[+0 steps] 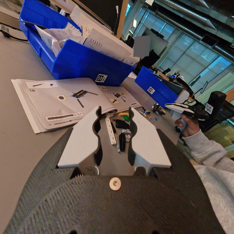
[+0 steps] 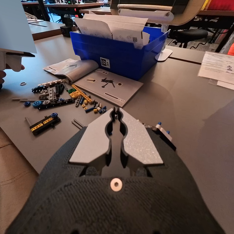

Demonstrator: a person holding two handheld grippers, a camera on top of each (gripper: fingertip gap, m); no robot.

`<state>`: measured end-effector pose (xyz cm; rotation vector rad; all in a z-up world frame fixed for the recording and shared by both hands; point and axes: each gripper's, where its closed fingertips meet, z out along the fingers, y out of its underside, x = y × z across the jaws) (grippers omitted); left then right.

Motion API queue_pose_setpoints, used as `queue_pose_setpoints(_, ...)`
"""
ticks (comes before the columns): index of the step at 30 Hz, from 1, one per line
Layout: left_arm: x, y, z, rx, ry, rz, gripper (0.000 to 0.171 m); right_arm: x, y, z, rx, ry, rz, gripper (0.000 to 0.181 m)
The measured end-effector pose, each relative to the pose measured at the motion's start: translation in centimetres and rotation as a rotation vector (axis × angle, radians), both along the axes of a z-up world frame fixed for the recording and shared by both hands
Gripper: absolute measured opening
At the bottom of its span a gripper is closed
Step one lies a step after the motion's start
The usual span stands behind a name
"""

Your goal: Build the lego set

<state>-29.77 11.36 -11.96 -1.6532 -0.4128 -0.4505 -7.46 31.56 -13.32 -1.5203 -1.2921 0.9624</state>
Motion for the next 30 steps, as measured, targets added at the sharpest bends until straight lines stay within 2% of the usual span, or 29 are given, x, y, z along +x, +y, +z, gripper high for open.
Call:
queue_pose_setpoints(5,1.1,0.3,0.2,-0.010,0.039,-0.029,0.044,0.0,0.2,0.0,-0.023,0.005,0.000,0.003)
queue_pose_setpoints(8,2.0,1.0,0.6,-0.035,0.079,-0.016,0.055,0.0,0.1,-0.1,-0.065,0.005,0.021,0.005)
queue_pose_setpoints(11,0.6,2.0,0.3,-0.119,0.153,0.118,0.078,0.1,-0.1,0.3,-0.072,0.028,0.042,0.006)
queue_pose_setpoints(14,-1.8,2.8,-1.4,-0.285,0.192,0.257,0.104,0.2,-0.2,0.5,-0.072,0.047,0.049,0.004)
queue_pose_setpoints(18,-3.9,4.4,-3.8,-0.452,0.224,0.343,0.123,0.3,-0.4,0.6,-0.066,0.053,0.059,0.004)
queue_pose_setpoints(22,-3.7,5.9,-6.2,-0.579,0.227,0.312,0.127,0.5,-0.4,1.2,-0.046,0.086,0.052,0.002)
queue_pose_setpoints(30,-2.7,6.6,-7.8,-0.662,0.216,0.252,0.123,0.8,-0.1,1.5,-0.072,0.115,0.041,0.002)
